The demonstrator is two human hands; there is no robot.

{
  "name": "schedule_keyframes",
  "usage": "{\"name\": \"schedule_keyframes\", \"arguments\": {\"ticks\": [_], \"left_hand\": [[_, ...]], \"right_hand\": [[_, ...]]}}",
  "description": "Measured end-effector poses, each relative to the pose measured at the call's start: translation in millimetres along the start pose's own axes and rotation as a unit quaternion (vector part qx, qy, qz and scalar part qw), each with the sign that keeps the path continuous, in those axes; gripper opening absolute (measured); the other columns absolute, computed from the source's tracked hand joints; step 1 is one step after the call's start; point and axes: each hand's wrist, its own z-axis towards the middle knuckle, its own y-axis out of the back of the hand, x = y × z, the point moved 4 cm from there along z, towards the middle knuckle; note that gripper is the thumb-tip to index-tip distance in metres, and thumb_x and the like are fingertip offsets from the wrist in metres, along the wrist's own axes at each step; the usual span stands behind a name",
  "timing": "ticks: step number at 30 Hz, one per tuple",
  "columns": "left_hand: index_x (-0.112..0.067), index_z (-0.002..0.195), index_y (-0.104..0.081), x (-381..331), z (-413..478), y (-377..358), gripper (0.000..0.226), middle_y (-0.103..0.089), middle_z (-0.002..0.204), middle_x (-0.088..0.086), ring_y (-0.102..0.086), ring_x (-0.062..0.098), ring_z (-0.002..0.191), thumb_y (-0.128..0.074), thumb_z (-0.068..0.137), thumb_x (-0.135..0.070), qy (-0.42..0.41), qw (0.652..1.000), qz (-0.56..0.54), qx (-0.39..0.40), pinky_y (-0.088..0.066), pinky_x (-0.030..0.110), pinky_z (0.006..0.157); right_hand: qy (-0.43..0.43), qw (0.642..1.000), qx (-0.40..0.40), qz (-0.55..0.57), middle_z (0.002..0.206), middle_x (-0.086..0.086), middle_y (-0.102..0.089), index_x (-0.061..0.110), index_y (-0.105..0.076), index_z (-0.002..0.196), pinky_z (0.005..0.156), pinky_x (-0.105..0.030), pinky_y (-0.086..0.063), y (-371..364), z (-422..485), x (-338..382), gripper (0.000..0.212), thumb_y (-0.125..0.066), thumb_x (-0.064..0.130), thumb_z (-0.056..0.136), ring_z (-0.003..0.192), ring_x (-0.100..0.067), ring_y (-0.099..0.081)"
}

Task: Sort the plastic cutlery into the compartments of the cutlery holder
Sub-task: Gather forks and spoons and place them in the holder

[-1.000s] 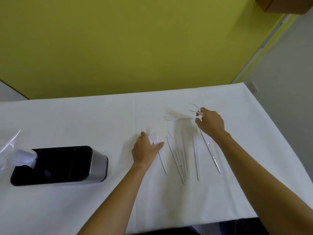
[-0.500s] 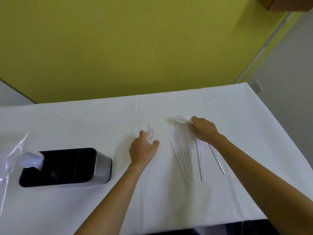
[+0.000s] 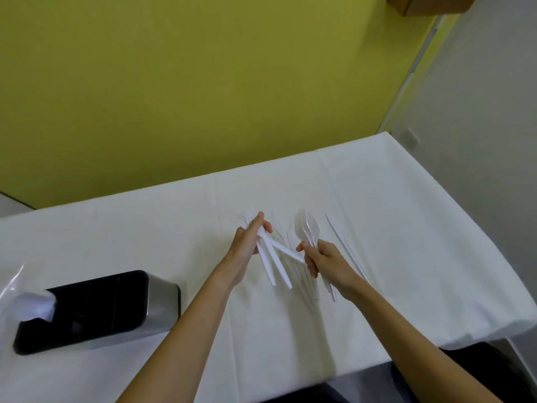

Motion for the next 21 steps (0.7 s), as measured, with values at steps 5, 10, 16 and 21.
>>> {"name": "schedule_keyframes", "arguments": {"ticks": [5, 10, 16, 21], "left_hand": [[-0.021, 0.090, -0.066, 2, -8, -8, 0.036, -0.048, 0.076, -0.004, -0.052, 0.010, 0.070, -0.039, 0.101, -0.042, -0.022, 0.996, 0.019, 0.081, -0.040, 0.021, 0.066], [-0.050, 0.130, -0.046, 5, -8, -12, 0.037, -0.037, 0.129, -0.009, -0.036, 0.005, 0.118, -0.025, 0.100, -0.051, -0.051, 0.995, 0.063, 0.065, -0.031, 0.023, 0.097], [-0.048, 0.141, -0.037, 9, -9, -6, 0.044, -0.034, 0.132, -0.005, -0.038, 0.014, 0.126, -0.027, 0.098, -0.054, -0.060, 0.988, 0.133, 0.059, -0.041, 0.027, 0.097], [-0.025, 0.133, -0.046, -3, -5, 16, 0.036, -0.064, 0.108, -0.001, -0.057, 0.014, 0.083, -0.039, 0.100, -0.041, -0.072, 0.997, -0.012, -0.018, -0.041, 0.026, 0.067]], "right_hand": [[-0.040, 0.990, 0.077, 0.112, 0.097, -0.006, -0.073, 0.010, -0.069, 0.097, 0.088, -0.029, -0.054, -19, -14, 8, 0.035, -0.037, 0.023, 0.103, 0.095, -0.018, -0.068], [-0.069, 0.969, 0.162, 0.174, 0.117, -0.009, -0.069, 0.013, -0.062, 0.118, 0.095, -0.032, -0.051, -45, -30, 14, 0.036, -0.032, 0.027, 0.104, 0.107, -0.023, -0.066], [-0.075, 0.953, 0.178, 0.232, 0.080, 0.001, -0.058, 0.011, -0.057, 0.121, 0.059, -0.021, -0.037, -59, -33, 14, 0.035, -0.034, 0.031, 0.103, 0.060, -0.010, -0.044], [-0.051, 0.981, 0.133, 0.133, 0.068, 0.005, -0.044, 0.009, -0.056, 0.114, 0.053, -0.019, -0.033, -55, -35, 10, 0.036, -0.031, 0.033, 0.104, 0.052, -0.009, -0.031]]}}
